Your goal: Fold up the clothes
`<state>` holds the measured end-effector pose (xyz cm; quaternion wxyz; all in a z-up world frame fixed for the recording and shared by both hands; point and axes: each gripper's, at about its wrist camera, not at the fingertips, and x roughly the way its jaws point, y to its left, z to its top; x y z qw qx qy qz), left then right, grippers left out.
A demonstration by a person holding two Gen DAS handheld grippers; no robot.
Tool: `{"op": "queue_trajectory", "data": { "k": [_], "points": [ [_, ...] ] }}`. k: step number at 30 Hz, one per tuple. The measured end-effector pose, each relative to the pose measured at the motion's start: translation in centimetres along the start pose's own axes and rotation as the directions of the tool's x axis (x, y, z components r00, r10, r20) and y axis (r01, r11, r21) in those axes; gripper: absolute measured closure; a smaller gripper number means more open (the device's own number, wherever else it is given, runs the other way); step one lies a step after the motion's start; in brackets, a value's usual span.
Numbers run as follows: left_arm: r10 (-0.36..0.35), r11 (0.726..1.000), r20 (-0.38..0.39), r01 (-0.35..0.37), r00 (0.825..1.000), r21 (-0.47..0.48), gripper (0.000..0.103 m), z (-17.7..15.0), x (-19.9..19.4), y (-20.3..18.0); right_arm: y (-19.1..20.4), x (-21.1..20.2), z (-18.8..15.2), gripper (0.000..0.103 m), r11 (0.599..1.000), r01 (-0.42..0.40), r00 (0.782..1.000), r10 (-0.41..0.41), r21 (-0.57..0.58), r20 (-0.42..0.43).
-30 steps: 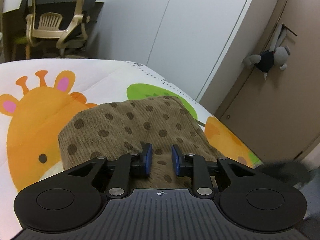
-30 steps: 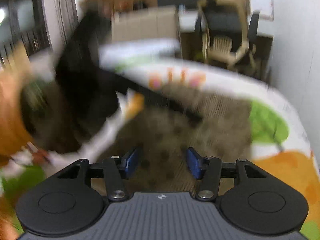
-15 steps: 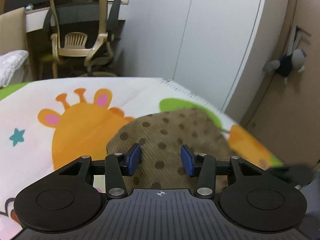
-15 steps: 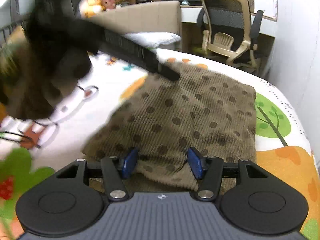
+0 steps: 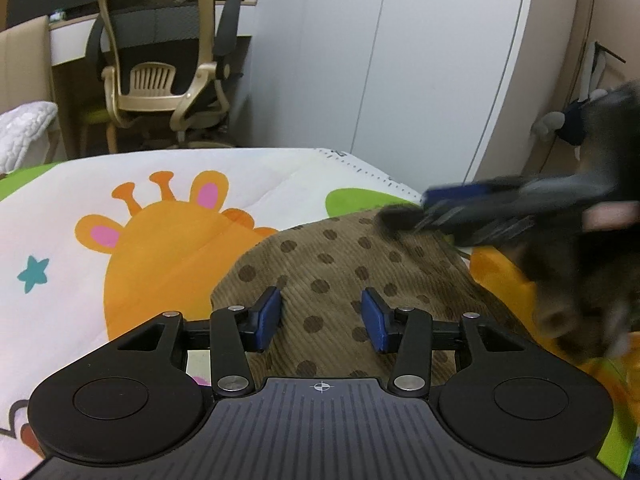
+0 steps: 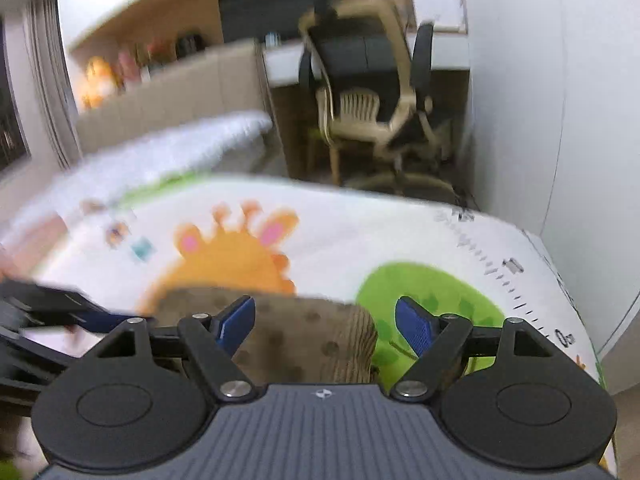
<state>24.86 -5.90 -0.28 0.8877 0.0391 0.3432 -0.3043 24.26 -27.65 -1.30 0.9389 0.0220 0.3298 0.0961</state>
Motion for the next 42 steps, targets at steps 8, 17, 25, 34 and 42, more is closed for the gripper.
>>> {"op": "queue_trajectory", "data": {
  "k": [8,17,25,34,42],
  "points": [
    [-0.006,1.0,0.003,0.006,1.0,0.014,0.049,-0.1,0.1,-0.2,0.0,1.6,-1.8,0.017,1.0,0.022,1.0,-0.022,-0.008,-0.022],
    [-0.08,0.969,0.03,0.085,0.996,-0.232,0.031,-1.7,-3.4,3.4,-0.9,1.5,-2.9,0.01,0.999,0.01,1.0,-0.01,0.053,0.011],
    [-0.204,0.904,-0.058,0.166,0.977,-0.394,0.037,-4.0,-0.6,5.0,0.3,-1.0,-3.1,0.011,0.998,0.065,0.996,-0.063,-0.02,0.061],
    [-0.151,0.945,-0.084,0.119,0.985,-0.305,0.039,-3.9,-0.1,3.8,5.4,-6.2,-8.7,0.01,0.962,-0.104,0.994,0.09,-0.252,-0.064],
    [-0.123,0.957,-0.09,0.094,0.988,-0.274,0.037,-4.2,-0.5,3.1,2.3,-7.8,-7.3,0.008,0.995,-0.082,0.997,0.081,-0.06,-0.009]
  ]
}}
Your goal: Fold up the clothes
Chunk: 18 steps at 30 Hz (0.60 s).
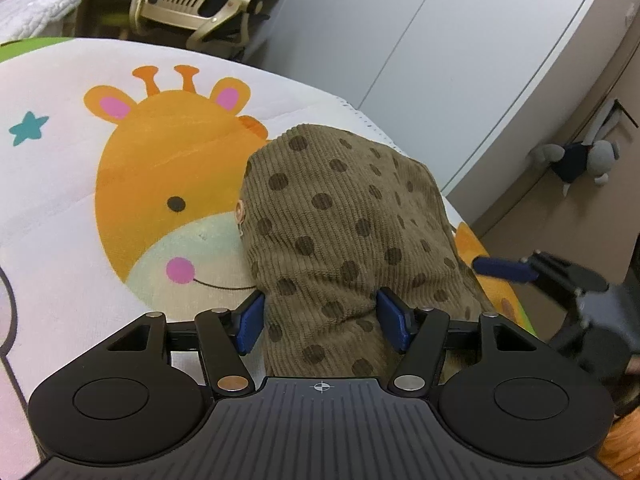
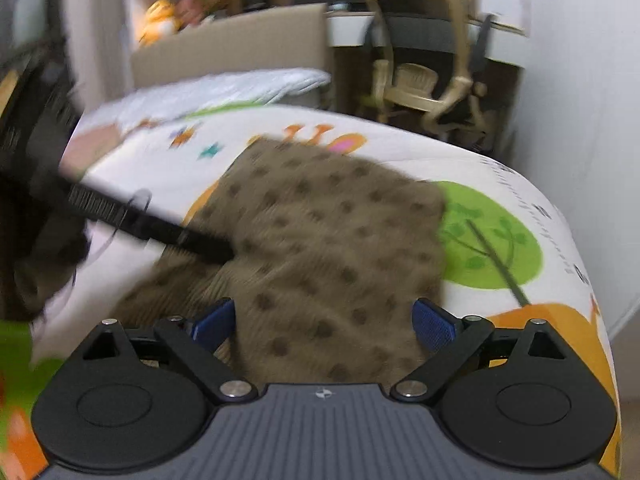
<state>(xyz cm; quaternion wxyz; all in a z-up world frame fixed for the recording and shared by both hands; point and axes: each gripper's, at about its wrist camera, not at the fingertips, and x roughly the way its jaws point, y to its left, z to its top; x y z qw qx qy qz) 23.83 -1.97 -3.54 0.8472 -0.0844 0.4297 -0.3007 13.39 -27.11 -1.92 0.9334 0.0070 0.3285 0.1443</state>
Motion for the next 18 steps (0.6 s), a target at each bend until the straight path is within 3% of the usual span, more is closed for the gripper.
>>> {"op": "queue_trajectory", "data": {
  "k": [4,8,9,11,13,18],
  "points": [
    [0.006,1.0,0.005,-0.006,1.0,-0.003,0.035,-0.2,0.0,0.0,-2.6,0.3,0.3,0.008,0.981,0.127,0.99,-0.135,0.148,0.048],
    [-0.008,1.0,0.02,0.008,1.0,-0.016,0.035,-0.3,0.1,0.1,-4.7,3.0,-0.5,0.011,0.955,0.093,0.995,-0.082,0.283,-0.051],
    [-0.018,1.0,0.03,0.018,0.999,-0.02,0.038,-0.5,0.1,0.3,-4.4,3.2,-0.4,0.012,0.96,0.081,0.996,-0.07,0.269,-0.05],
    [-0.038,0.999,0.054,0.04,0.998,-0.024,0.042,-0.8,-0.1,0.5,-3.2,3.4,0.1,0.04,0.976,0.061,0.998,-0.054,0.208,-0.037],
    [-0.05,0.998,0.071,0.052,0.996,-0.02,0.048,-1.0,-0.4,0.8,-1.8,3.7,0.9,0.052,0.986,0.052,0.998,-0.047,0.159,-0.038],
    [-0.04,0.999,0.111,0.043,0.993,-0.02,0.053,-0.4,-1.8,2.3,1.0,6.2,3.2,0.058,0.994,0.027,0.999,-0.023,0.108,-0.046]
  ]
}}
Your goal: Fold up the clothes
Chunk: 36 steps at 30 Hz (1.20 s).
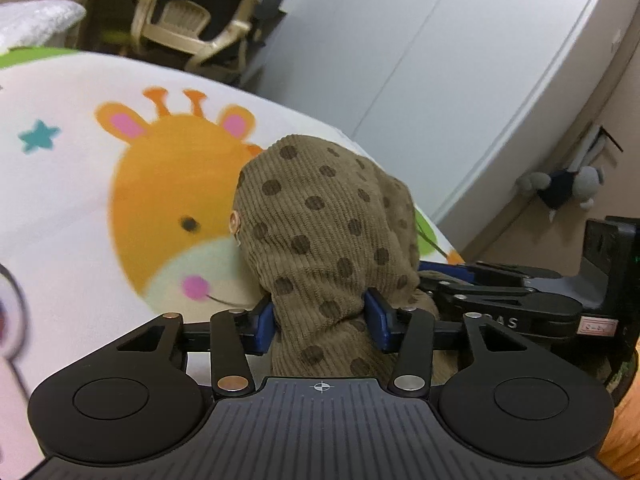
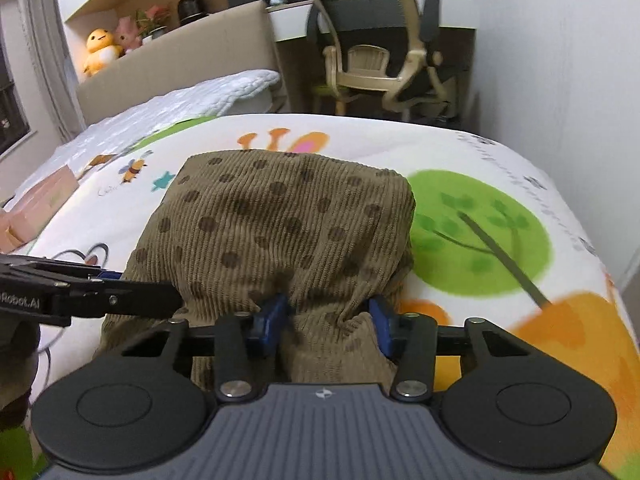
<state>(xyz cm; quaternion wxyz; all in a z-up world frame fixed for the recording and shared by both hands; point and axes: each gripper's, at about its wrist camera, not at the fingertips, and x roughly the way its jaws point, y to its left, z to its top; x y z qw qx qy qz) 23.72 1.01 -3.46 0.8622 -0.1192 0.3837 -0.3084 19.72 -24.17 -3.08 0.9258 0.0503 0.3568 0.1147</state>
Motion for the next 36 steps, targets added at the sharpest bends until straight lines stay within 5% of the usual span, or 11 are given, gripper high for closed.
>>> {"op": "queue_trajectory", "data": {
  "k": [6,12,16,20,22,26,28,31,34,36],
  "points": [
    [0.138,0.989,0.084,-0.133,0.987,-0.06,0.054,2.2,-4.3,6.6,8.4,6.4,4.0,0.06,0.989,-0.098,0.995,0.1,-0.113,0.016],
    [0.353,0.934,0.137,-0.341,0.925,-0.101,0.053,5.1,-7.7,13.9,16.8,13.8,7.6,0.06,0.969,-0.144,0.984,0.161,-0.202,0.075],
    [0.351,0.936,0.114,-0.353,0.93,-0.003,0.054,5.3,-9.5,13.7,17.9,14.8,7.5,0.051,0.946,-0.074,0.99,0.109,-0.317,0.095],
    [0.288,0.947,0.269,-0.316,0.919,0.064,0.055,8.3,-12.3,12.2,15.9,14.2,7.0,0.043,0.938,-0.071,0.992,0.102,-0.339,0.075],
    [0.262,0.957,0.286,-0.286,0.922,0.047,0.056,10.3,-10.9,12.5,15.3,13.7,7.0,0.043,0.943,-0.08,0.992,0.108,-0.324,0.069],
    [0.213,0.975,0.099,-0.217,0.972,0.036,0.062,12.1,-3.7,14.1,15.5,10.7,6.9,0.043,0.934,-0.11,0.982,0.155,-0.341,0.108],
    [0.228,0.969,0.047,-0.231,0.973,0.082,0.063,11.8,-0.4,14.1,16.1,8.9,6.8,0.037,0.912,-0.195,0.962,0.249,-0.36,0.109],
    [0.24,0.965,0.043,-0.243,0.97,0.102,0.06,13.0,1.0,13.5,17.8,8.4,5.9,0.031,0.869,-0.293,0.939,0.34,-0.399,0.051],
    [0.222,0.973,0.081,-0.226,0.972,0.046,0.06,13.5,-0.6,13.5,19.9,10.6,3.8,0.03,0.863,-0.301,0.951,0.304,-0.406,-0.059],
    [0.2,0.98,0.135,-0.201,0.971,-0.005,0.05,12.6,-3.4,13.4,20.6,10.9,2.6,0.025,0.864,-0.269,0.958,0.285,-0.425,-0.028]
  ]
}}
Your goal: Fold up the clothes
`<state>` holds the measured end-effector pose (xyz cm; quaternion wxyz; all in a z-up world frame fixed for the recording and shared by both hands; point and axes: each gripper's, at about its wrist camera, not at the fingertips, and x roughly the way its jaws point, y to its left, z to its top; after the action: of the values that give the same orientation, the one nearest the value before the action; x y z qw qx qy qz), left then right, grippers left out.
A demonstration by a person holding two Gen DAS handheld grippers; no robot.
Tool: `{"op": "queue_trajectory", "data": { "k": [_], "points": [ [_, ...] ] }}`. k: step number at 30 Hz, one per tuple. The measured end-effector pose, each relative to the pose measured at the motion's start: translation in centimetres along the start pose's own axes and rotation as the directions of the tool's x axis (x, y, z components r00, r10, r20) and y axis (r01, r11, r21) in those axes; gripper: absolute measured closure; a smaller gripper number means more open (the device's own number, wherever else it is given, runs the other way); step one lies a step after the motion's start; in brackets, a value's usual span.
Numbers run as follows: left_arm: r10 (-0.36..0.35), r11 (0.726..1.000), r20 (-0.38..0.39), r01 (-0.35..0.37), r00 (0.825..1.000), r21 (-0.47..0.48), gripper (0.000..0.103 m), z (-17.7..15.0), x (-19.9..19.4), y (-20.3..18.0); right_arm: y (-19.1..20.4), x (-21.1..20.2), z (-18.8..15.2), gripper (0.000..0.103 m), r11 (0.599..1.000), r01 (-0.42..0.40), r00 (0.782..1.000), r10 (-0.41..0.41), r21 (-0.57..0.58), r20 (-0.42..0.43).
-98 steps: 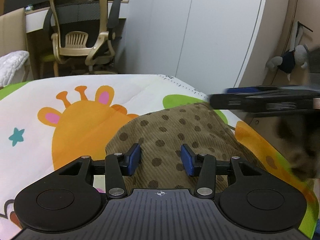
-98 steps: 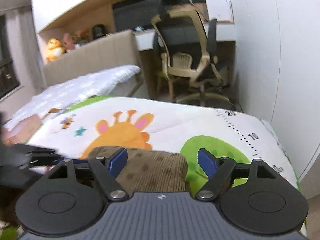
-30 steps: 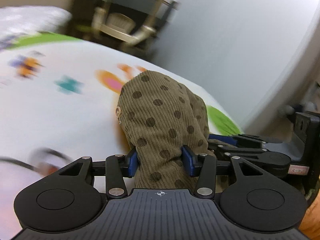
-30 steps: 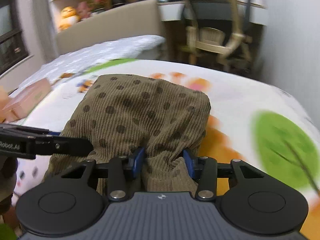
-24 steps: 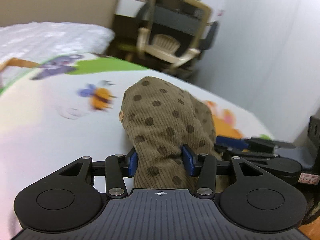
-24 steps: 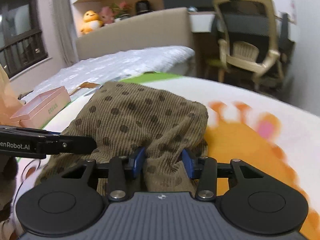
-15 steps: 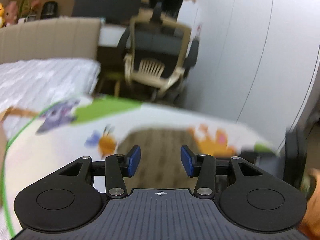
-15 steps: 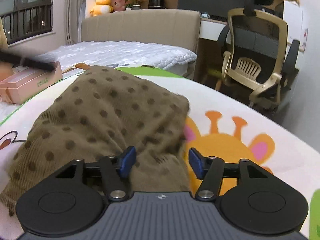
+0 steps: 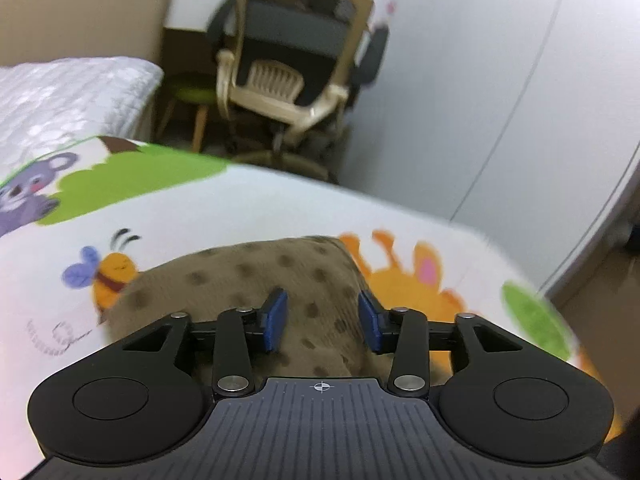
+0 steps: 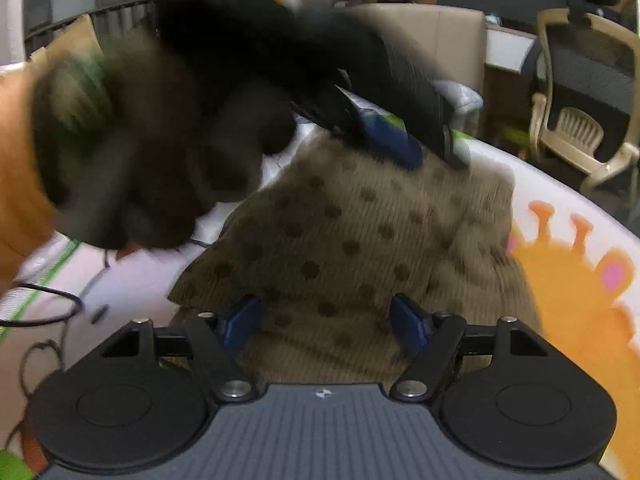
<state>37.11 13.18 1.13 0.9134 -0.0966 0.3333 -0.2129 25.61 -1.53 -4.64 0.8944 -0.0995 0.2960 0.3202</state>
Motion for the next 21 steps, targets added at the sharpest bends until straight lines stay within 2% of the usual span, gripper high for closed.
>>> {"op": "queue_trajectory", "data": {
  "k": [1,3,5,7,9,11,14,17,21],
  "points": [
    [-0.003,1.0,0.027,0.003,1.0,-0.007,0.044,-0.3,-1.3,0.2,0.3,-0.1,-0.1,0.025,1.0,0.009,1.0,-0.009,-0.006,0.007],
    [0.044,0.999,0.06,-0.044,0.997,0.013,0.045,-0.7,-2.9,0.6,0.1,-0.3,0.2,0.025,1.0,-0.011,1.0,0.011,0.027,-0.002],
    [0.109,0.994,0.071,-0.111,0.992,0.024,0.047,-0.7,-3.4,1.5,-0.8,-1.0,0.6,0.025,0.996,-0.061,0.998,0.061,0.062,0.003],
    [0.137,0.99,0.044,-0.138,0.99,0.008,0.054,-0.8,-2.4,2.7,-2.3,-2.5,1.1,0.025,0.991,-0.09,0.995,0.085,0.103,0.051],
    [0.165,0.986,0.017,-0.165,0.986,-0.007,0.054,-0.8,-1.5,3.9,-4.0,-4.0,1.3,0.025,0.989,-0.048,0.993,0.033,0.142,0.109],
    [0.167,0.986,0.016,-0.167,0.986,0.01,0.052,-0.7,-0.7,3.9,-6.0,-4.4,1.5,0.025,0.981,0.048,0.99,-0.072,0.188,0.12],
    [0.167,0.986,0.012,-0.167,0.986,0.018,0.052,-0.5,-0.1,4.1,-8.0,-3.3,0.8,0.024,0.958,0.148,0.985,-0.164,0.246,0.045],
    [0.168,0.985,0.008,-0.168,0.986,0.028,0.052,-0.6,0.5,4.3,-7.7,-1.4,-0.7,0.025,0.952,0.18,0.984,-0.174,0.249,-0.045],
    [0.167,0.986,-0.003,-0.167,0.986,0.023,0.049,-0.5,1.8,4.8,-6.1,-1.3,-1.3,0.025,0.959,0.195,0.981,-0.19,0.204,-0.046]
  ]
}}
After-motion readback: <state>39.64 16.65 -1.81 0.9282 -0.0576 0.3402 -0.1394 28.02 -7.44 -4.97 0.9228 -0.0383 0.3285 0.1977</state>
